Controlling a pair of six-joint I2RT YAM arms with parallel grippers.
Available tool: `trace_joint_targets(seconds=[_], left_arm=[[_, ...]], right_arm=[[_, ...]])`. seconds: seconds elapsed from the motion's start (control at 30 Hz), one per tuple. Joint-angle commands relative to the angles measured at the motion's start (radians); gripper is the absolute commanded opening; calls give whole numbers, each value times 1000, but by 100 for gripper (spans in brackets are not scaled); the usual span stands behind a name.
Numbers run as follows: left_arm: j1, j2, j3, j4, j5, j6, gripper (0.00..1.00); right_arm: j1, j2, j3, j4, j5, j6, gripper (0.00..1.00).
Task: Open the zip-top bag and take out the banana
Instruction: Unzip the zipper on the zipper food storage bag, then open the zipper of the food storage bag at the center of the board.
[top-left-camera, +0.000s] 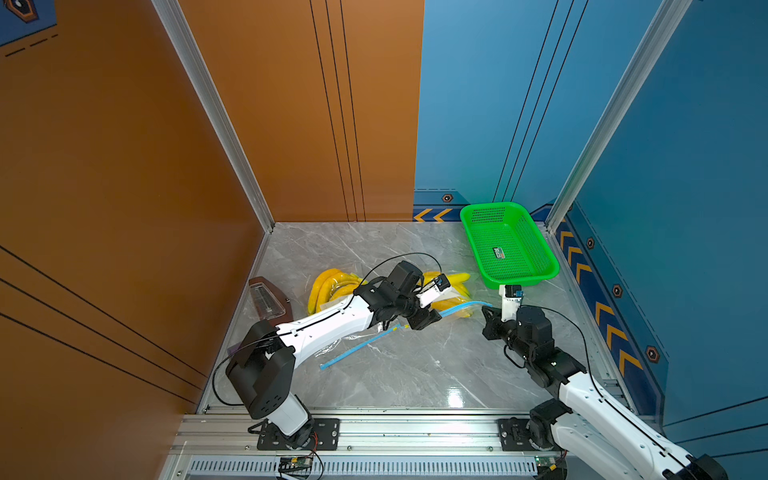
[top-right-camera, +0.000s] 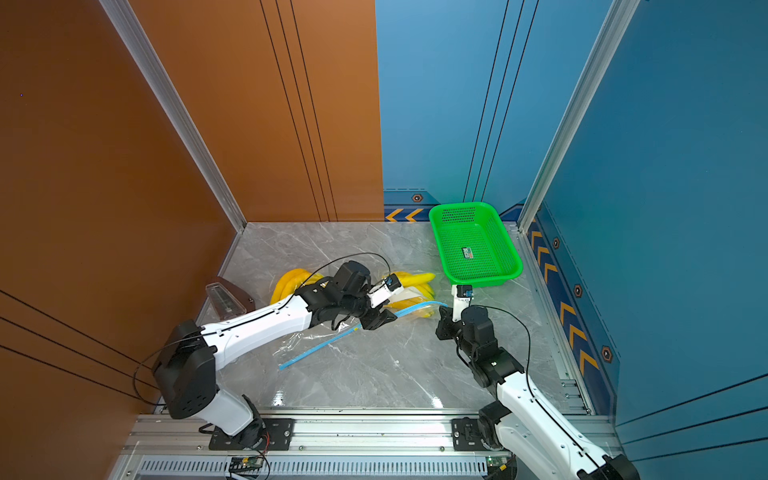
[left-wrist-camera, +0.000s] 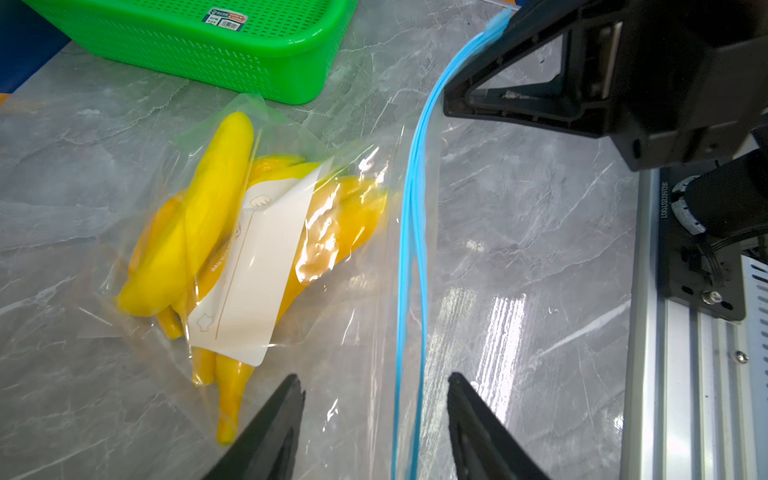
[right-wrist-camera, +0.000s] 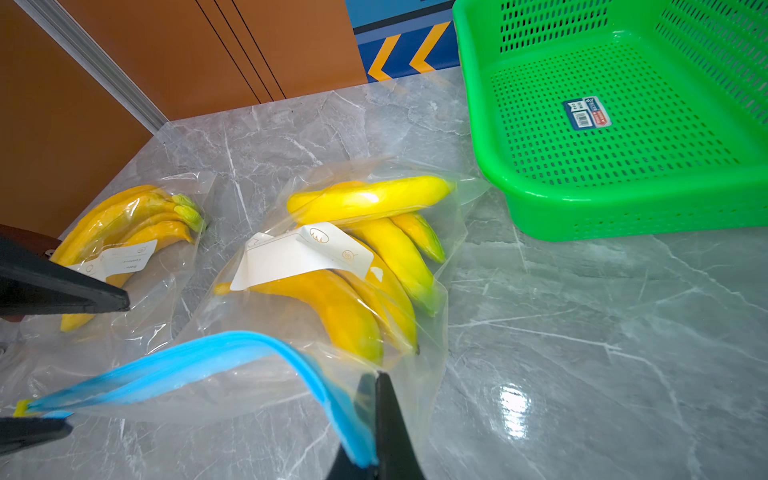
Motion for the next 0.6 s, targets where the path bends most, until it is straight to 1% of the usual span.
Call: trace_joint_targets(seconds=[0.0, 0.2, 0.4, 0.5, 0.57], left_arm=[[-5, -2, 40, -28, -12, 7, 57], [4, 2, 52, -28, -23, 8, 53], [7, 20, 55, -44, 8, 14, 48], [1, 21, 50, -46, 29, 20, 47], [-4, 28, 54, -51, 21, 24, 46]], right_arm=[[3, -19, -13, -24, 36, 25, 0], [3, -37, -27, -30, 43, 30, 0], [3, -38, -26, -32, 43, 27, 0], [3, -37, -23, -32, 42, 25, 0], [3, -37, -22, -31, 40, 25, 0]])
